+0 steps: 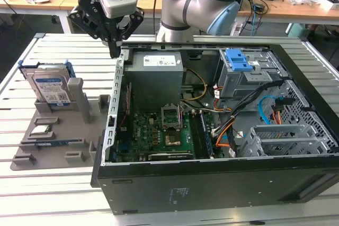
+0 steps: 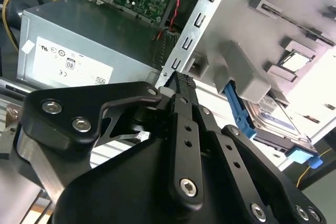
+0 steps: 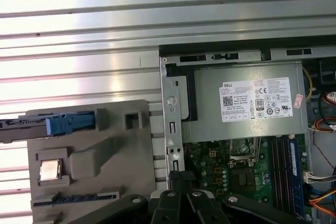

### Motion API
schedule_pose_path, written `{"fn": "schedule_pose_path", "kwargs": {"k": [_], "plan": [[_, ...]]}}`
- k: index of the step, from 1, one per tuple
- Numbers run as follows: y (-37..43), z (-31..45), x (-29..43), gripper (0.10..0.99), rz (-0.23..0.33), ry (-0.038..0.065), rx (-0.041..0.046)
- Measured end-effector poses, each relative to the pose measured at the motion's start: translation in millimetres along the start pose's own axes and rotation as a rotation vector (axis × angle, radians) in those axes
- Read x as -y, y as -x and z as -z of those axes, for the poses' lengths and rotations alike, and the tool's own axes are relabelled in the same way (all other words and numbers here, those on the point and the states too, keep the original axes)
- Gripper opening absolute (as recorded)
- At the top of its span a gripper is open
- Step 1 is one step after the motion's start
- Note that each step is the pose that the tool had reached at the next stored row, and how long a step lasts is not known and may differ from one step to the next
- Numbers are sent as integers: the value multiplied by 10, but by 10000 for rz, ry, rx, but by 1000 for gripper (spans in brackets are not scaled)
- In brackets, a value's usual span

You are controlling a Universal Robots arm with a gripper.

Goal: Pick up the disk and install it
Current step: 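Reach for the disk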

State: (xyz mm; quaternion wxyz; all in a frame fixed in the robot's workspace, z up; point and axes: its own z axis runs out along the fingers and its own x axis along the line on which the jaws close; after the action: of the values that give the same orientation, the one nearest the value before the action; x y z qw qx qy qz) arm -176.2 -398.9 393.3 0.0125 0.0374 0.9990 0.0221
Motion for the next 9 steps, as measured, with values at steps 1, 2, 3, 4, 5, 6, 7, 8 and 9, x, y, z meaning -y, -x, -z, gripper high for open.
{"fn": "schedule_pose_path", "kwargs": {"k": [1, 2, 3, 4, 5, 6, 7, 8, 9], "plan": [[-13, 0, 1, 106, 0, 0, 0], [-38, 1, 3, 106, -1, 0, 0], [-63, 2, 5, 106, 0, 0, 0], [-79, 2, 6, 106, 0, 0, 0], [-91, 2, 7, 106, 0, 0, 0], [-129, 4, 10, 106, 1, 0, 0], [-165, 5, 12, 106, -1, 0, 0], [-185, 5, 14, 106, -1, 0, 0], [-194, 5, 14, 106, 0, 0, 0]]}}
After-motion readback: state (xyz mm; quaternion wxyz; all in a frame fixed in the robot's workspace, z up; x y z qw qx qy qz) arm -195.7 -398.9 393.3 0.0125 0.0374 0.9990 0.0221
